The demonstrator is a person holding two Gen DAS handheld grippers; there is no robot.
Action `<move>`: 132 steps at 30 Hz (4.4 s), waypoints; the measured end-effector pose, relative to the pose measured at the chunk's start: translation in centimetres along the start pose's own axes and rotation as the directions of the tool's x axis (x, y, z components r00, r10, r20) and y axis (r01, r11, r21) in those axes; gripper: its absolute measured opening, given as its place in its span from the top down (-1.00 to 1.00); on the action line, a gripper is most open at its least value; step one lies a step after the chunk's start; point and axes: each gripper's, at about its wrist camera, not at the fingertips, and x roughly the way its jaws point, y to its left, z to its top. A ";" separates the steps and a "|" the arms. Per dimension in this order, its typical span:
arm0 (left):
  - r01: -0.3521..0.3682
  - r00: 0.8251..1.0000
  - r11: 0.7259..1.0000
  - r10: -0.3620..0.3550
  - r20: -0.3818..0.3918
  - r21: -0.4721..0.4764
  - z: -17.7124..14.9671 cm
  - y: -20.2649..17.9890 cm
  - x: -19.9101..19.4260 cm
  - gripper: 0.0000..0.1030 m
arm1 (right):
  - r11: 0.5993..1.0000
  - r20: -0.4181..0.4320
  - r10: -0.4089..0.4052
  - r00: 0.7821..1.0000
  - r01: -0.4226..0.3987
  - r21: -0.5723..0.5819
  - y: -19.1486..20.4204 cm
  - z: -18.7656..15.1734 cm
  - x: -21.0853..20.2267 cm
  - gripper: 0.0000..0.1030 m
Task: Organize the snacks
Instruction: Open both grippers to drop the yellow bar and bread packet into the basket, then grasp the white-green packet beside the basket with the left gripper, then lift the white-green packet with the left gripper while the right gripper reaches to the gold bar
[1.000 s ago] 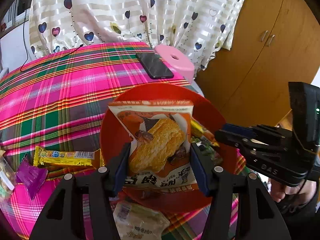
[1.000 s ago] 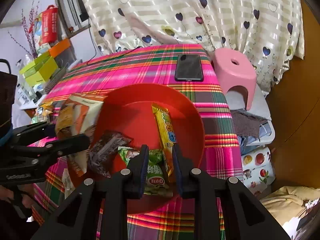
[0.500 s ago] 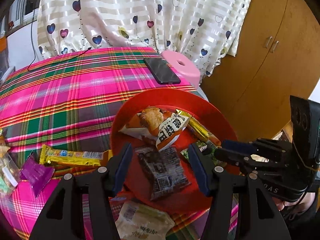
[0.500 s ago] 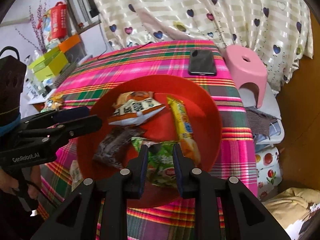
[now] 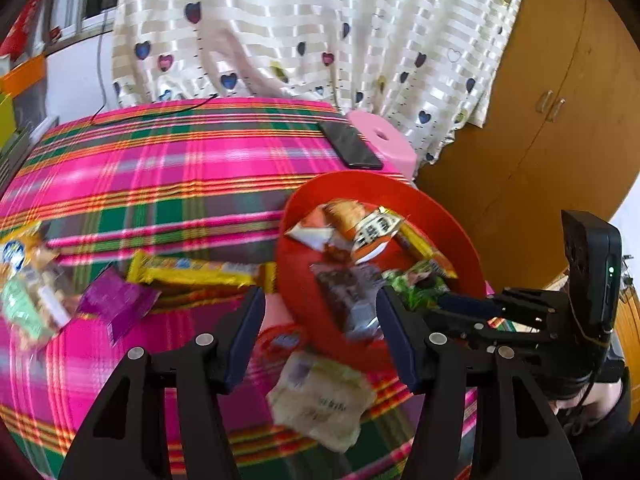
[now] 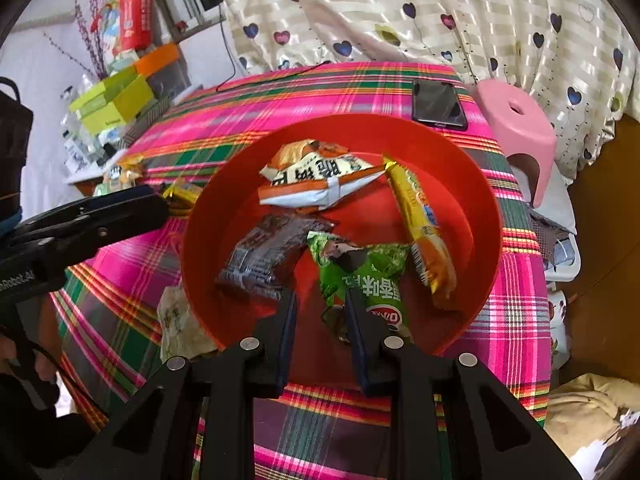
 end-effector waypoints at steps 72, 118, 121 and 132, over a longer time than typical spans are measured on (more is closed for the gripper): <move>-0.095 0.982 0.960 0.134 -0.135 0.262 -7.8 -0.8 3.3 -0.45 | 0.999 0.099 0.018 0.995 -0.015 -0.030 3.7 -0.3 -4.0 0.16; -0.177 0.982 0.965 0.185 0.024 -0.191 -8.5 11.6 -4.6 0.44 | 0.980 0.027 0.064 0.998 -0.058 -0.189 11.0 2.6 -0.3 0.15; -0.210 0.973 0.946 0.227 0.042 -0.248 -8.7 12.9 -5.5 0.23 | 0.979 0.027 0.068 0.997 -0.061 -0.194 11.1 2.7 -0.2 0.15; -0.205 0.977 0.919 0.213 -0.014 -0.336 -7.6 12.8 -2.2 -0.25 | 0.969 0.028 0.075 0.997 -0.066 -0.237 12.3 4.0 0.5 0.15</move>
